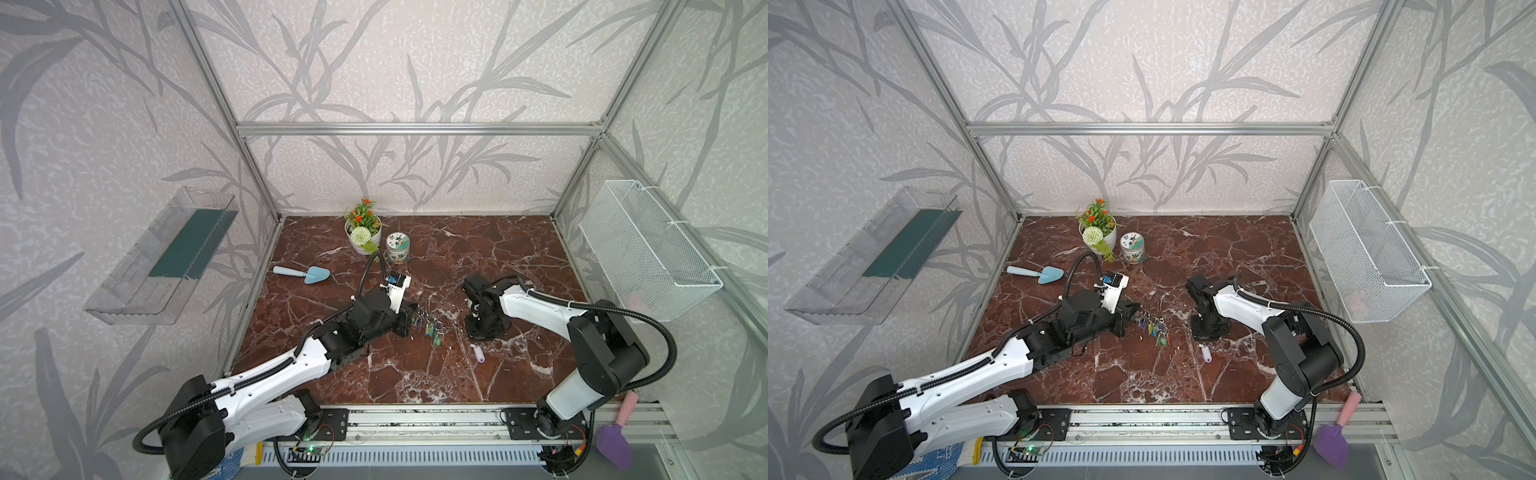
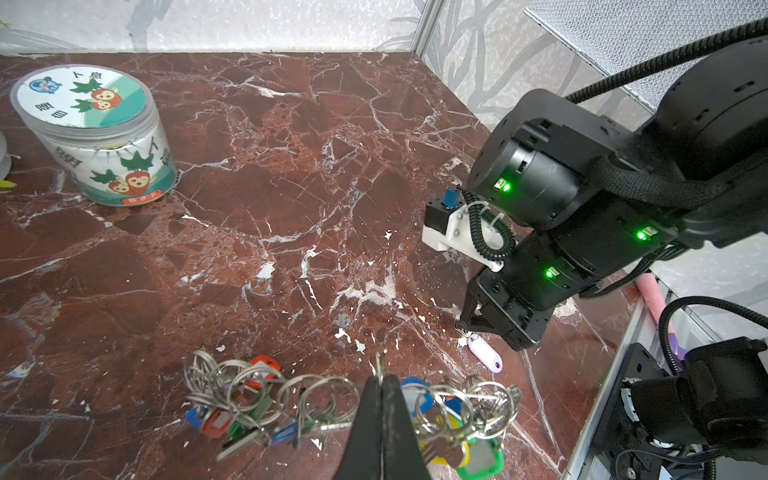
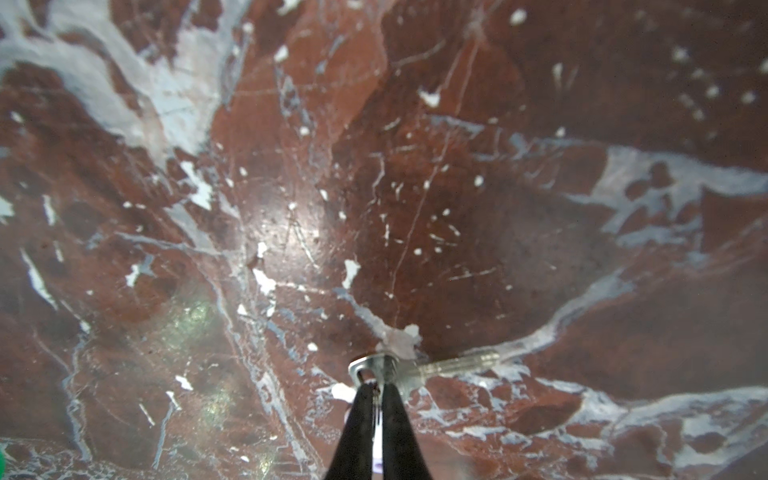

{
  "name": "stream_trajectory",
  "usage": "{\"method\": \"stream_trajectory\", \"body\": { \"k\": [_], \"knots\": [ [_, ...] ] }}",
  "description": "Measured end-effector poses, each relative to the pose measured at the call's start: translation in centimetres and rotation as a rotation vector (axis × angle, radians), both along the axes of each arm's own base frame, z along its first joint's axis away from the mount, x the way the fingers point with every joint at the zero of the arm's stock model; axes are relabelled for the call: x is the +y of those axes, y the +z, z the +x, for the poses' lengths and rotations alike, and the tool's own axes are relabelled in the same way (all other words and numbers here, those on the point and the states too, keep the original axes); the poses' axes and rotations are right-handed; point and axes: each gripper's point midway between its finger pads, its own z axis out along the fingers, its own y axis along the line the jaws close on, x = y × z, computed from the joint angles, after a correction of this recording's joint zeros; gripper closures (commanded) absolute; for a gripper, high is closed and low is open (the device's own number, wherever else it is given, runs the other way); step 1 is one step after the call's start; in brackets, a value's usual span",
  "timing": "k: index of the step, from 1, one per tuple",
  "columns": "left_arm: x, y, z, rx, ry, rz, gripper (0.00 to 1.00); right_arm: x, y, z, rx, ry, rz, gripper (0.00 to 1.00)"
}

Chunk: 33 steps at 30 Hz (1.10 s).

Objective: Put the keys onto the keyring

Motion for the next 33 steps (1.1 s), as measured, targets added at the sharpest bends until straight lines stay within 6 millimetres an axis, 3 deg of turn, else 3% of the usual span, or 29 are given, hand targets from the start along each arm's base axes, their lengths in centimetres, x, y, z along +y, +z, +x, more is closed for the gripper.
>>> {"method": "stream_trajectory", "body": {
  "k": [10, 16, 21, 33],
  "knots": [
    [0.0, 0.0, 0.0, 0.000, 0.000, 0.000, 1.00, 0.0, 0.0, -0.1, -0.001, 0.006, 0.002, 1.00],
    [0.0, 0.0, 0.0, 0.000, 0.001, 0.001, 1.00, -0.1, 0.6, -0.4, -0.019, 0.006, 0.019, 1.00],
    [0.0, 0.0, 0.0, 0.000, 0.002, 0.000, 1.00, 0.0, 2.4, -0.1, -0.096, 0.005, 0.058, 1.00],
    [0.0, -0.1, 0.0, 0.003, -0.001, 0.001, 1.00, 0.9, 8.3, 1.5, -0.473, -0.004, 0.283, 1.00]
  ]
}}
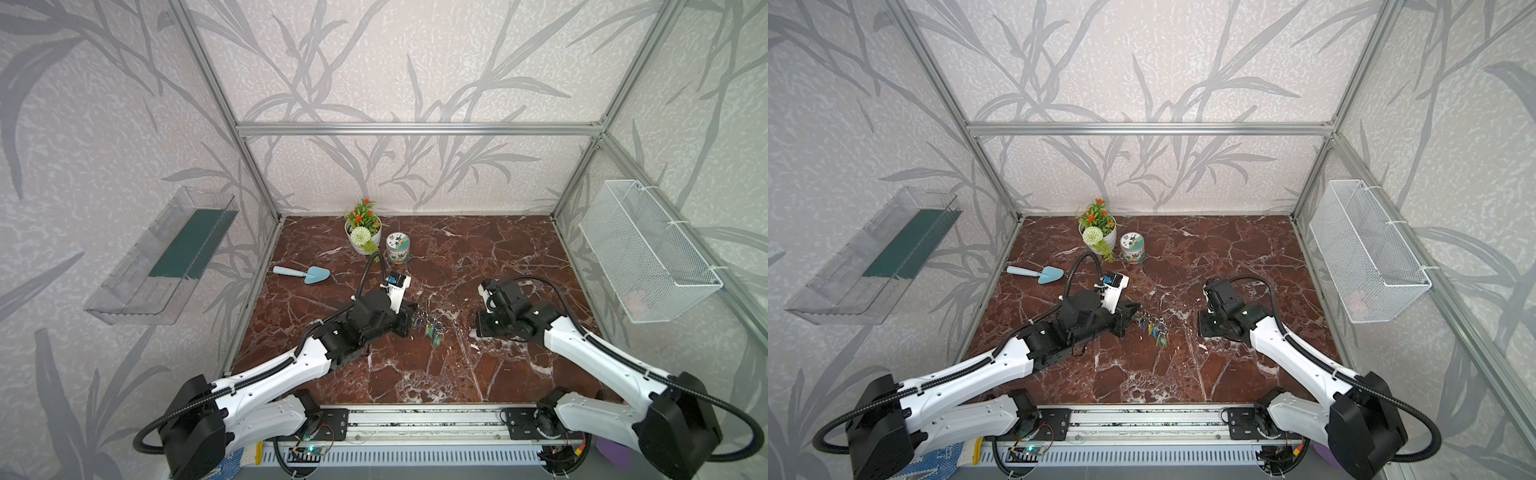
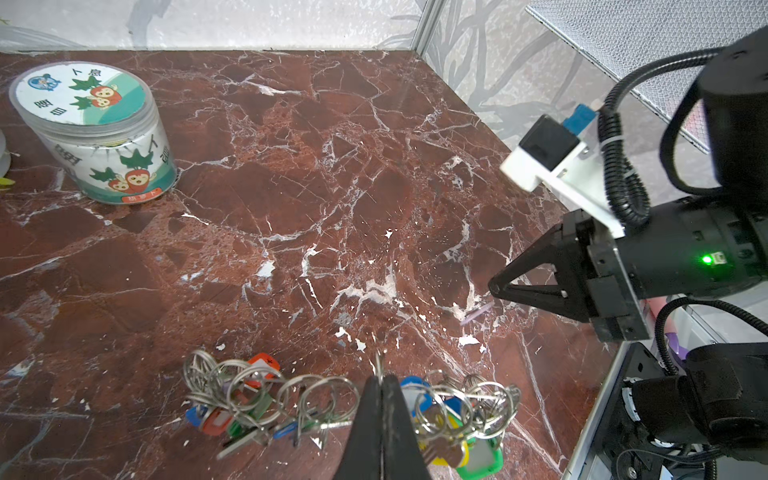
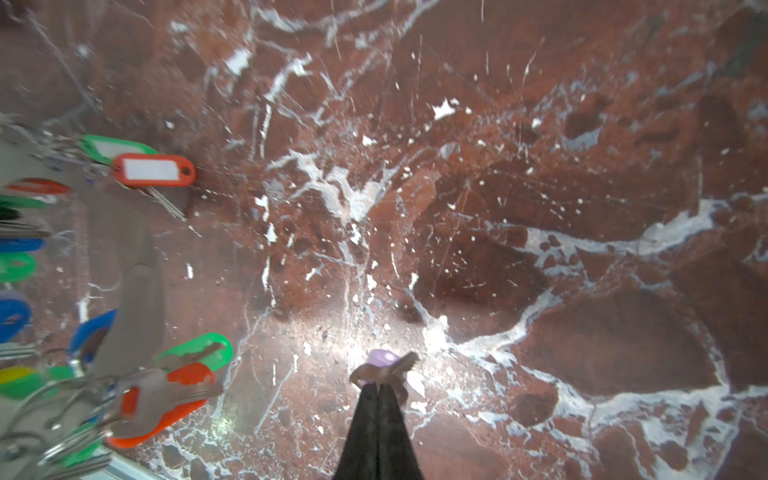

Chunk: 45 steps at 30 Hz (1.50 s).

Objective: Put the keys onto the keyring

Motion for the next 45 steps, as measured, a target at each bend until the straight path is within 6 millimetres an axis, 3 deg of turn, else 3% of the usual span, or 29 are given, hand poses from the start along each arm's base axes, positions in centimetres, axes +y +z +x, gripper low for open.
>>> {"method": "stream_trajectory", "body": {
  "k": [4, 14, 26, 32, 36, 45],
  "knots": [
    [-0.1, 0.0, -0.1, 0.001, -0.004, -0.001, 1.00, 0.3, 2.4, 0.5, -0.154, -0.001, 0.092, 1.00],
    [-0.3, 0.0, -0.3, 0.007, -0.025, -0.008, 1.00, 1.7, 11.1, 0.9, -0.535, 0.040, 0.364, 1.00],
    [-1.4, 1.3, -0.8, -0.038, -0.086, -0.045, 1.00, 4.2, 14.9, -0.6, -0.685, 0.165, 0.638, 1.00],
    [-1.9, 1.6, -1.0, -0.058, -0.108, -0.047, 1.00, 5.1, 15.0, -1.0, -0.709, 0.215, 0.699, 1.00],
    [-1.9, 1.6, -1.0, -0.064, -0.106, -0.042, 1.00, 4.5, 14.2, -0.5, -0.710, 0.188, 0.642, 1.00],
    [-1.1, 2.4, -0.9, -0.093, -0.074, -0.051, 1.00, 2.6, 7.4, 2.2, -0.564, 0.052, 0.385, 1.00]
  ]
}}
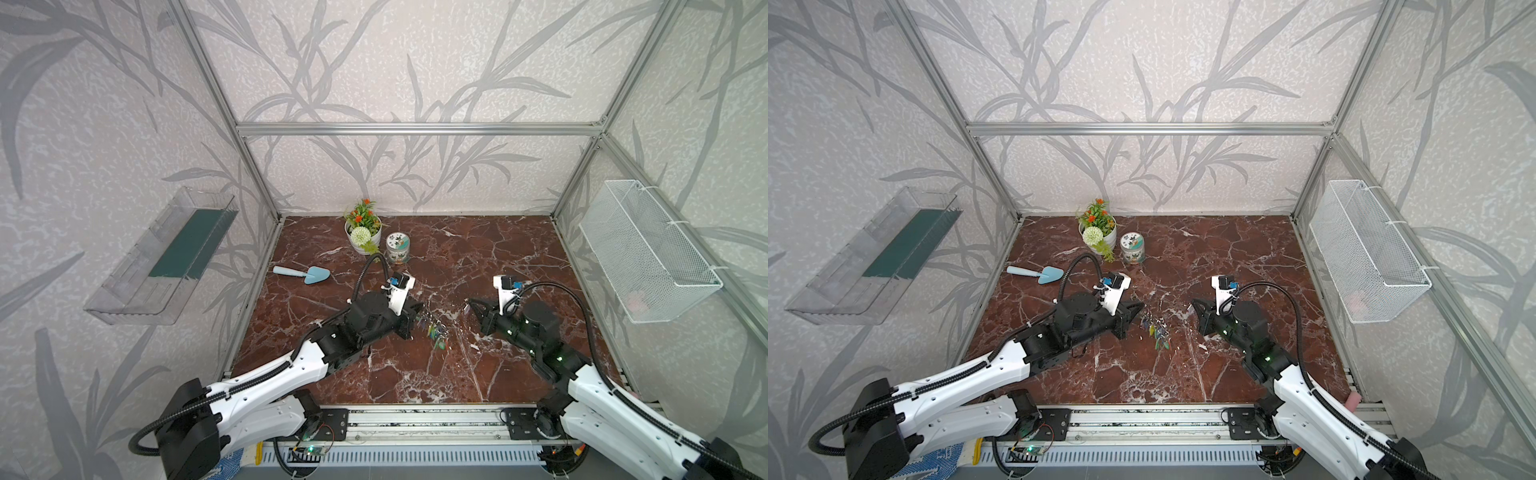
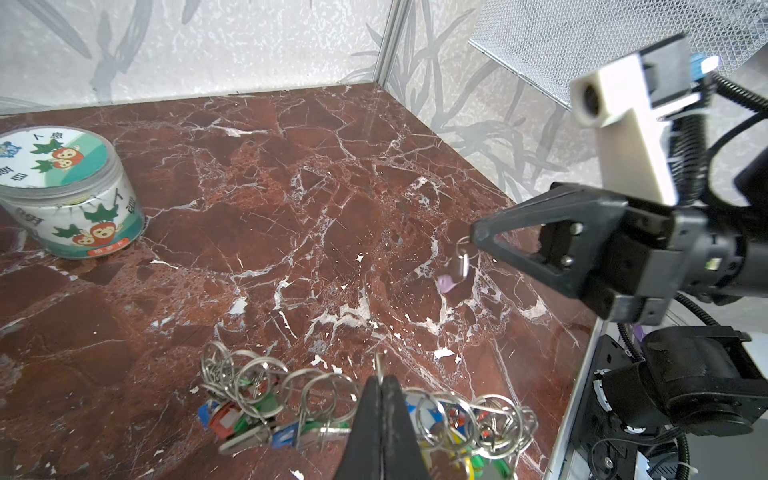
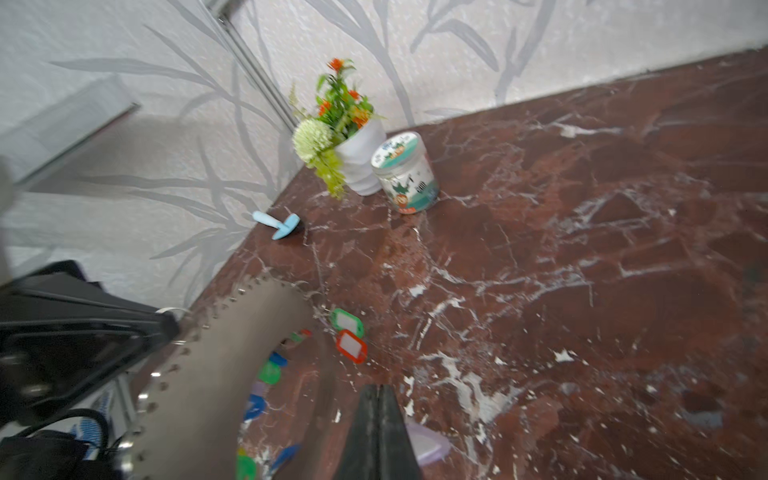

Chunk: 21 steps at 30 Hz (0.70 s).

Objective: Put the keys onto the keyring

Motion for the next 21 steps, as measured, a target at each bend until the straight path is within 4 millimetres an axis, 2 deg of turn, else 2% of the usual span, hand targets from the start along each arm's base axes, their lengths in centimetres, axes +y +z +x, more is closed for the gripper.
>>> {"method": "stream_trajectory", "body": {
  "k": [5, 13, 17, 21],
  "knots": [
    [0.1, 0.0, 0.1, -0.004, 0.009, 0.002, 1.00, 0.3, -4.4, 2.2, 0.119, -0.041, -0.115, 1.00],
    [0.1, 0.0, 0.1, -0.004, 0.009, 0.003, 1.00, 2.5, -7.0, 6.6, 0.125, -0.043, -0.156, 1.00],
    [0.3, 0.0, 0.0, -0.004, 0.010, 0.007, 1.00, 2.7, -9.8, 6.8, 0.152, -0.032, -0.172, 1.00],
    [0.5, 0.3, -0.2, -0.010, 0.013, 0.003, 1.00, 1.8, -12.0, 5.3, 0.183, -0.027, -0.192, 1.00]
  ]
}}
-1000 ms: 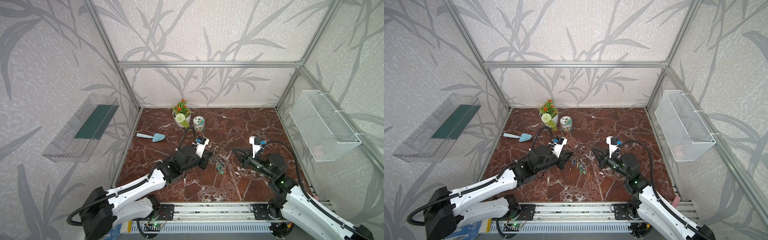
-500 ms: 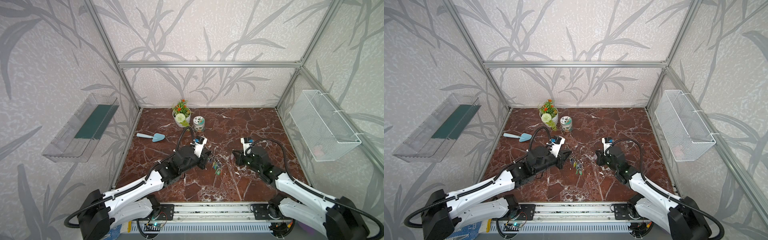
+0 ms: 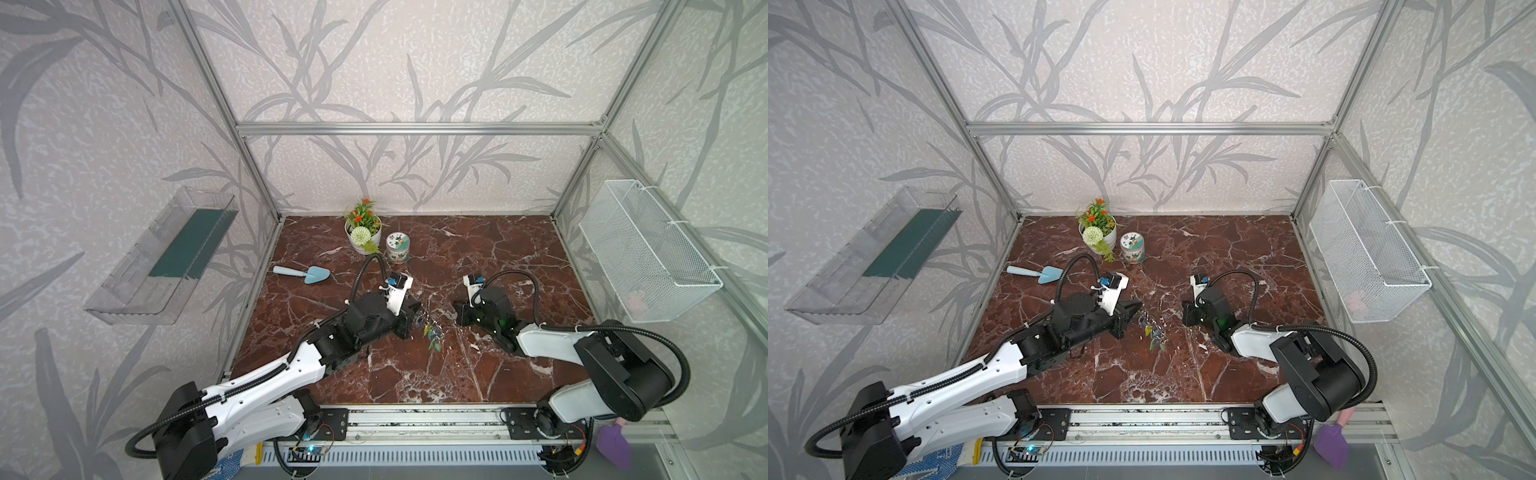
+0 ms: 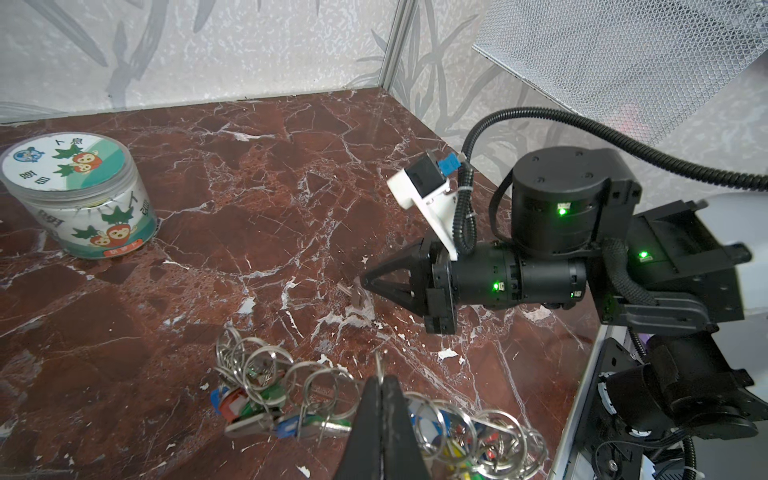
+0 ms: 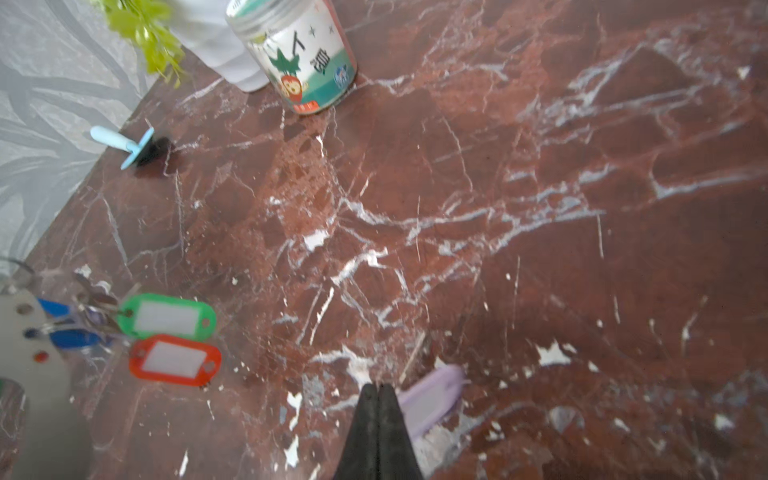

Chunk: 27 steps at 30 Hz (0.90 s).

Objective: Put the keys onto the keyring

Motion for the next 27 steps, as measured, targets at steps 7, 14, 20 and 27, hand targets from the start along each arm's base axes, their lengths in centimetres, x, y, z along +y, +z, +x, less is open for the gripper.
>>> {"method": "stream_trajectory", "body": {
  "k": [7, 14, 20, 27],
  "knots": [
    [0.1, 0.1, 0.0, -0.002, 0.001, -0.002, 1.00, -1.5, -0.3, -1.9, -0.001, -0.015, -0.008, 1.00],
    [0.1, 0.2, -0.1, -0.002, 0.001, -0.004, 1.00, -2.6, -0.5, -2.8, -0.001, -0.041, -0.031, 1.00],
    [0.2, 0.3, -0.2, -0.004, 0.002, -0.010, 1.00, -3.0, -1.7, -4.0, 0.041, -0.044, -0.100, 1.00],
    [0.3, 0.3, -0.3, -0.004, 0.002, -0.012, 1.00, -3.0, -2.7, -4.2, 0.087, -0.038, -0.140, 1.00]
  ]
}}
